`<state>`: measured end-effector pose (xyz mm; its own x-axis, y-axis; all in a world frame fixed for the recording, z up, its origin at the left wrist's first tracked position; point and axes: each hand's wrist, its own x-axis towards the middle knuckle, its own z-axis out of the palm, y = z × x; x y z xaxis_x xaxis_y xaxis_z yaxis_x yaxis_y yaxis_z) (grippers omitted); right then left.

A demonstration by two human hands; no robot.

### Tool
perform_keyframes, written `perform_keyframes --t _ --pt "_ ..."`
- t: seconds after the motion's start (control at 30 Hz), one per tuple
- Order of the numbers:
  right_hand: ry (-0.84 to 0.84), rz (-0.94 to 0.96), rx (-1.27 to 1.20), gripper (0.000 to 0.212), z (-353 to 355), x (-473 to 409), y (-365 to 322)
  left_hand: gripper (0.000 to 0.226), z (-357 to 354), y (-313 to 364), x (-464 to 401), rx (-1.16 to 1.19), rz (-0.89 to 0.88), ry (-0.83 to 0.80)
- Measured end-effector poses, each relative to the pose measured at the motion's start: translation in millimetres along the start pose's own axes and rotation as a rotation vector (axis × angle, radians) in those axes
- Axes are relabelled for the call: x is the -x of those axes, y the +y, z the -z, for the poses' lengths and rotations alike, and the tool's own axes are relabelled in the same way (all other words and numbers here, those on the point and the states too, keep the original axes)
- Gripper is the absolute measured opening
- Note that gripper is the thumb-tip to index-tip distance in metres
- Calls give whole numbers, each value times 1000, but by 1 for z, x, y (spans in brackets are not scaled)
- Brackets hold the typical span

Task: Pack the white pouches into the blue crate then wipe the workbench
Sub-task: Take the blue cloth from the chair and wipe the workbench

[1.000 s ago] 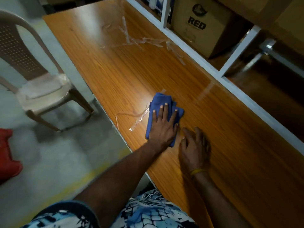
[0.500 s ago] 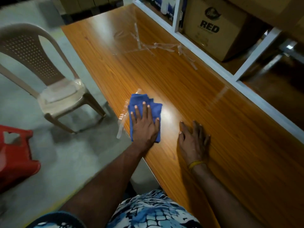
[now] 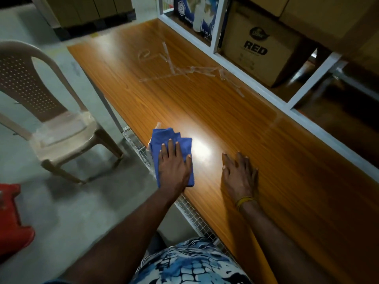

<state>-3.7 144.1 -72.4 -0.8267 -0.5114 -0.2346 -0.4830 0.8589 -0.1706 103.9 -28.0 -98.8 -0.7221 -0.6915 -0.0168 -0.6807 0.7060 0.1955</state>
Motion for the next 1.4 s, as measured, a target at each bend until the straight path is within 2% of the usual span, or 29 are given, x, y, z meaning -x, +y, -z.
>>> perform_keyframes --t 0.17,0.3,0.53,0.67,0.87,0.97,1.1,1.17,1.4 --pt "5 -54 -18 54 -1 0 -10 62 1 -28 10 5 -5 91" --pt "4 -99 -13 56 -3 -4 -19 67 -6 -32 22 25 -18 97" --pt "-5 -141 -8 56 -2 -6 -32 66 -13 -27 51 95 -190 69" --pt "-13 -158 -8 56 0 -6 -36 66 -9 -30 28 95 -227 47" --pt "-56 -147 -25 55 1 -7 -35 66 -1 -23 -39 40 -373 -46" --pt "-81 -146 -35 55 3 -8 -33 68 1 -23 -64 53 -259 -12" --pt "-86 -123 -31 54 3 -10 -28 70 12 -35 -97 116 9 10" --pt "-82 -113 -33 53 2 -11 -25 72 16 -39 -96 130 46 14" --pt "-60 -81 -45 53 5 -26 -27 66 -2 -16 -54 25 -266 32"
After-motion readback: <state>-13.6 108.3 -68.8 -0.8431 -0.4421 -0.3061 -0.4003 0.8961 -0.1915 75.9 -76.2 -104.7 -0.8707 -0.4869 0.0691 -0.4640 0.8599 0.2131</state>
